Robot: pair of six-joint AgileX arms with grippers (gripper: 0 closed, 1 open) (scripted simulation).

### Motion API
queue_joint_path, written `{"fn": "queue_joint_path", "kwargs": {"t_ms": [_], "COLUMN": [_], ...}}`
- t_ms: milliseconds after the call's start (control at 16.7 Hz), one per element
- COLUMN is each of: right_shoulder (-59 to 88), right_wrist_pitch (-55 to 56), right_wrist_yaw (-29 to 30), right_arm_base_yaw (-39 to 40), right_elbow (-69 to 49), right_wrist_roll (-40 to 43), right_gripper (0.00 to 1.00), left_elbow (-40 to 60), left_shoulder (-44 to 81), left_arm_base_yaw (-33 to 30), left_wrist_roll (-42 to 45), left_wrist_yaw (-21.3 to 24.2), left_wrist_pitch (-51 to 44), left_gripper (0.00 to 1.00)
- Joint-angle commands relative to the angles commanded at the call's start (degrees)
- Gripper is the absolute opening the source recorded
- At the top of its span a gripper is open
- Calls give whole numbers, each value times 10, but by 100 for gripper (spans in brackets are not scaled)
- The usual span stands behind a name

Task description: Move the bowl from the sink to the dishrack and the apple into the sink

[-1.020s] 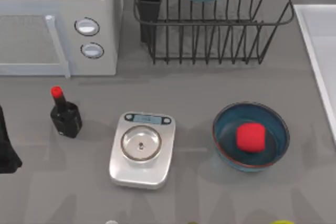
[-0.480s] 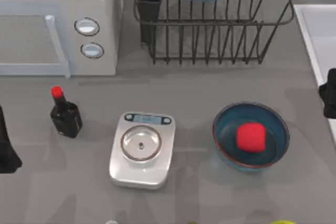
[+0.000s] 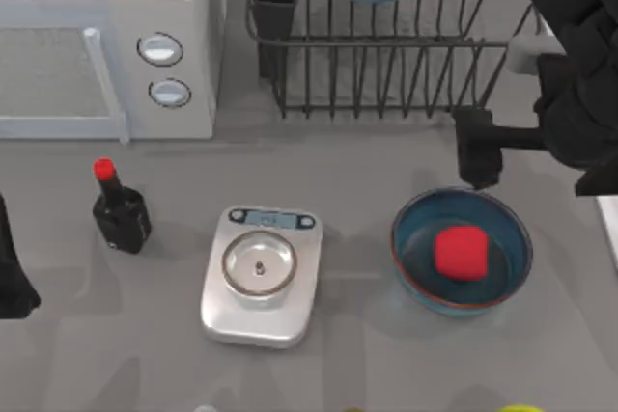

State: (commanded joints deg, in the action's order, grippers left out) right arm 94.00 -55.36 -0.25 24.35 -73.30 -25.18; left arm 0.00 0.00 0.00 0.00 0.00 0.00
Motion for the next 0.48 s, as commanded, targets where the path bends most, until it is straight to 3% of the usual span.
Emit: {"fn": "queue_joint_path", "kwargs": {"t_ms": [480], "right_shoulder": [173], "right_wrist_pitch": [-102], "right_wrist_yaw": [3], "right_arm_base_yaw": [45], "right_elbow": [-136], "right_wrist_roll": [-45], "right_gripper": [100], "left_elbow": [0], "left_shoulder": [0], "left_arm_base_yaw": [0], "left_wrist_roll": [0], "left_wrist_yaw": [0], "left_wrist_pitch": [0], "left_gripper": [100]}}
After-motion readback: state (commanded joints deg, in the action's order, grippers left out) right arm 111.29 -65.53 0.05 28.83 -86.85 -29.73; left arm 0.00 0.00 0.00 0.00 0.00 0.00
